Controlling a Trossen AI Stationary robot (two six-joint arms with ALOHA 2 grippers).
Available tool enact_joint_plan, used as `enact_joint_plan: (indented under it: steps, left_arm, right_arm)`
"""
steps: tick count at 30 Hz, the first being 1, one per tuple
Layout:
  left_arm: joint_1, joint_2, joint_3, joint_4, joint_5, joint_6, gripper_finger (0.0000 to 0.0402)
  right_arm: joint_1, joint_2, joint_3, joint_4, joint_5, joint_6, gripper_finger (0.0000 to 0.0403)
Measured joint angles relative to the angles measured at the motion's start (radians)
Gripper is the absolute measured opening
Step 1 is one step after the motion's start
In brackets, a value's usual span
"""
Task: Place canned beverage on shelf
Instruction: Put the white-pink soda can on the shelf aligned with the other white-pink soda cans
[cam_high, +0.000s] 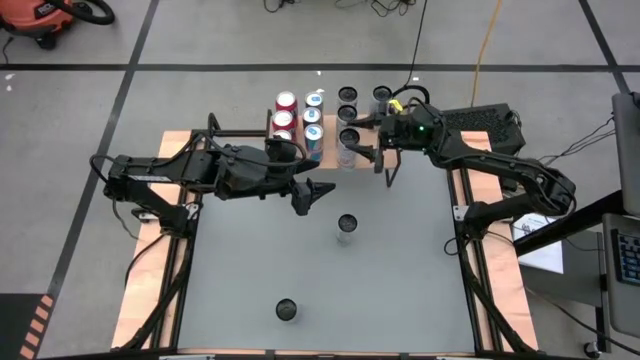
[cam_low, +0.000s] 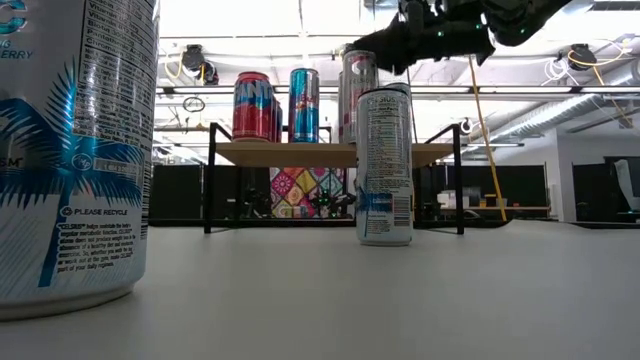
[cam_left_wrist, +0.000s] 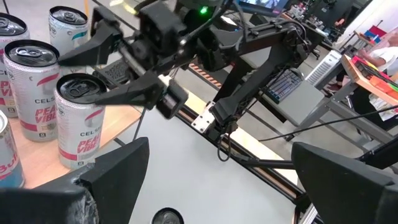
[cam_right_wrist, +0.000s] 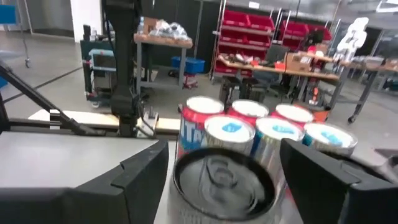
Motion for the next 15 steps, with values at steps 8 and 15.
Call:
enact_joint_plan:
  steps: [8, 15]
  left_arm:
    - [0.000, 0.000, 0.000, -0.001, 0.000, -0.001, 0.0393]
    - [0.000, 0.000, 0.000, -0.004, 0.000, 0.000, 0.0393]
  right_arm:
    - [0.000, -0.139, 0.000, -0.040, 0.073, 0.098, 0.0277]
    - [0.030, -0.235, 0.000, -0.372, 0.023, 0.342, 0.0246]
